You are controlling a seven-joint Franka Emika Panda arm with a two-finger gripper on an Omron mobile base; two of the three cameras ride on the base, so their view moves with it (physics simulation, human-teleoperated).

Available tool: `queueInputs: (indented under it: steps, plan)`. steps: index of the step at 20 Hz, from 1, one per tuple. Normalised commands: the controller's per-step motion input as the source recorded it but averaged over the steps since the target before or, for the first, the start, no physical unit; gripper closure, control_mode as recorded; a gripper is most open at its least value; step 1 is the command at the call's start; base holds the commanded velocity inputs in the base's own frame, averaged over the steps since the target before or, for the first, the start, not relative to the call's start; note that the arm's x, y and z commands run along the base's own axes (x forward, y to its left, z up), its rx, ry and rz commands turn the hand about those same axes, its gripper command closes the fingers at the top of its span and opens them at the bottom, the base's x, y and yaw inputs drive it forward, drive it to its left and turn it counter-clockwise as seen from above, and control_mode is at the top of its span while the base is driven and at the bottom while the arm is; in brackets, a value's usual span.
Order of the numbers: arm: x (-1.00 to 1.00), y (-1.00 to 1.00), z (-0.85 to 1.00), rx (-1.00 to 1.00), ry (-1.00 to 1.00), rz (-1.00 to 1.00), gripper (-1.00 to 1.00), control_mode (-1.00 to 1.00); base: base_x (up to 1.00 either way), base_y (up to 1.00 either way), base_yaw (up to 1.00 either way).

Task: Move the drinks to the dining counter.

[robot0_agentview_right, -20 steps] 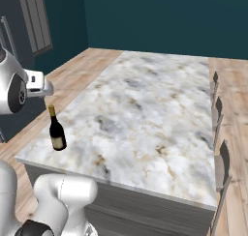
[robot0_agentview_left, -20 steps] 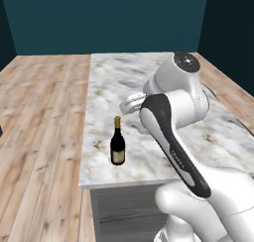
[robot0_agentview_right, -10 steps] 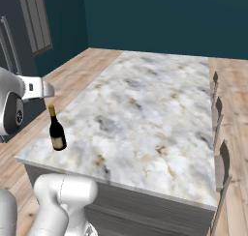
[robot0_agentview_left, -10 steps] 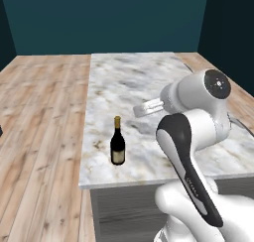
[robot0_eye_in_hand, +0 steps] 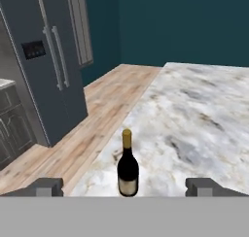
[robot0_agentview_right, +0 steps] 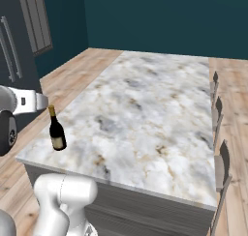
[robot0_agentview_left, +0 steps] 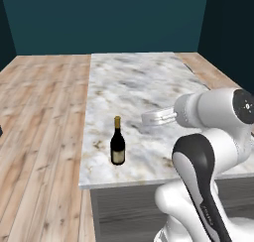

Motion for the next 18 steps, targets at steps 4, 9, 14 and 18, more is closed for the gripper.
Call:
queueInputs:
  steps: [4, 9, 14, 18]
  plan:
    - [-0.15, 0.00, 0.16, 0.00, -0.03, -0.02, -1.00, -1.00, 0.00, 0.00, 0.00]
    - [-0.15, 0.00, 0.00, 0.00, 0.00, -0.01, -1.00, 1.00, -0.04, 0.00, 0.00]
    - [0.00, 0.00, 0.00, 0.00, 0.00, 0.00, -1.00, 1.00, -0.35, 0.01, 0.07]
    - [0.00, 0.00, 0.00, 0.00, 0.00, 0.00, -1.00, 1.00, -0.04, 0.03, 0.72]
